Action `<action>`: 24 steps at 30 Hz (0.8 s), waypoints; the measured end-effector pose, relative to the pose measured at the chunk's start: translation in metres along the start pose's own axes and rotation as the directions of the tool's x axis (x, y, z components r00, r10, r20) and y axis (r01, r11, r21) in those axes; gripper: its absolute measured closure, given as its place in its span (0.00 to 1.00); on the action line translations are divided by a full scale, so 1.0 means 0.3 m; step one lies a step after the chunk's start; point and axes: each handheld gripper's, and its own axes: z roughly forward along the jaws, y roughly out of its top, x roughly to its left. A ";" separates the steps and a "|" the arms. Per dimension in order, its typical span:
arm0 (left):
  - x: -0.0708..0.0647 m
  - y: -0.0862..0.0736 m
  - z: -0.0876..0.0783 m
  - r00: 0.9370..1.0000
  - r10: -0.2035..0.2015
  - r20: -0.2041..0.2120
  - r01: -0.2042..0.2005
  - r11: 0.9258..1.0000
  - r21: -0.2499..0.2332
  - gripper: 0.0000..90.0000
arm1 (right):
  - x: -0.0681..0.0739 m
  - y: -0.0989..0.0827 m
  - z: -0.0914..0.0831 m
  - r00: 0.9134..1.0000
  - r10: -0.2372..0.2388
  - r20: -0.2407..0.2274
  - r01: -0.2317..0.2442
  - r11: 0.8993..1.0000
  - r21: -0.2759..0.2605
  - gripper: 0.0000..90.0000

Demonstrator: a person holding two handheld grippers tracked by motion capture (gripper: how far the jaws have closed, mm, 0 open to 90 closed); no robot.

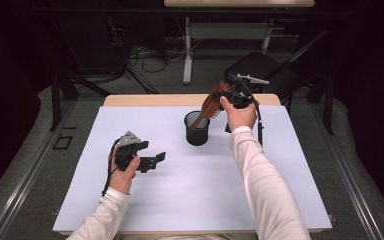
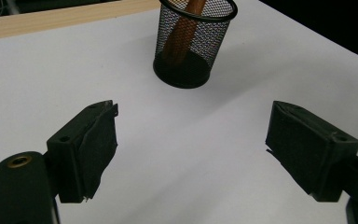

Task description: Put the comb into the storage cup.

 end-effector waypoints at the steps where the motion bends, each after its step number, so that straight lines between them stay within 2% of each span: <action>1: 0.000 0.000 0.000 1.000 0.000 0.000 0.000 1.000 0.000 0.18 | 0.001 -0.001 0.001 1.000 -0.004 0.001 0.004 1.000 0.000 0.55; 24: 0.001 -0.001 0.001 1.000 -0.004 0.004 0.004 1.000 -0.002 0.18 | 0.017 -0.036 0.023 0.998 -0.060 0.021 0.060 0.998 -0.001 0.55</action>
